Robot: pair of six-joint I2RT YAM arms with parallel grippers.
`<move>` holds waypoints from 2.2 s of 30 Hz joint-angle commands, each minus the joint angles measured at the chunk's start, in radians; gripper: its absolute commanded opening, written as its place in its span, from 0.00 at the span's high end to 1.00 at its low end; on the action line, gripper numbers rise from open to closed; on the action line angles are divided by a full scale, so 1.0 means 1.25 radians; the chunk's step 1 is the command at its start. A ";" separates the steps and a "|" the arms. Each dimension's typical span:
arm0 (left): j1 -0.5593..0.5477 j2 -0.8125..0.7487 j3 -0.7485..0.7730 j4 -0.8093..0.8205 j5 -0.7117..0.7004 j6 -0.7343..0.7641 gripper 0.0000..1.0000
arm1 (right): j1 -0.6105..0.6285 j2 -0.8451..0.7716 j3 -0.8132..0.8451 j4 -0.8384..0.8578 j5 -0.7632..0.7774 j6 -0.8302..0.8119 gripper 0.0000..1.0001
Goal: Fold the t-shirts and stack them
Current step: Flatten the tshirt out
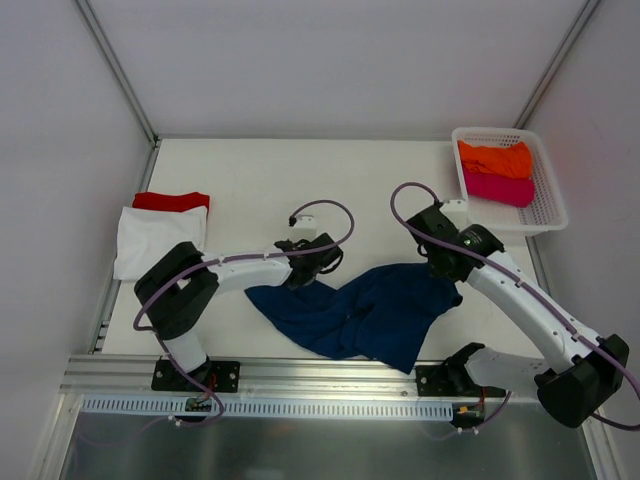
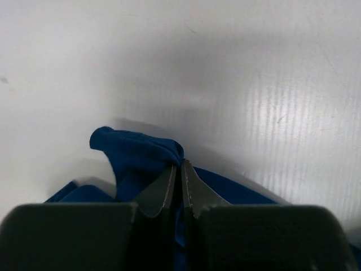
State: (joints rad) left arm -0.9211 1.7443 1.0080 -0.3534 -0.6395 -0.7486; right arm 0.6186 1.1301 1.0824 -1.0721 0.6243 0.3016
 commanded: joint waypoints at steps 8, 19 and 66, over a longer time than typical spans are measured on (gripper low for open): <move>0.005 -0.372 0.092 -0.240 -0.179 0.026 1.00 | -0.003 -0.012 0.080 0.021 0.075 -0.040 0.99; -0.012 -0.539 0.189 -0.303 -0.239 0.142 1.00 | -0.003 -0.113 0.216 0.088 0.101 -0.174 0.99; 0.281 -0.304 0.243 -0.131 -0.074 0.179 1.00 | -0.236 0.017 0.124 0.516 -0.265 -0.184 0.75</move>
State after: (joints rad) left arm -0.6067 1.3075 1.3315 -0.6090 -0.7311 -0.4713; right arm 0.3679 1.0771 1.2778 -0.6140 0.3733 0.0418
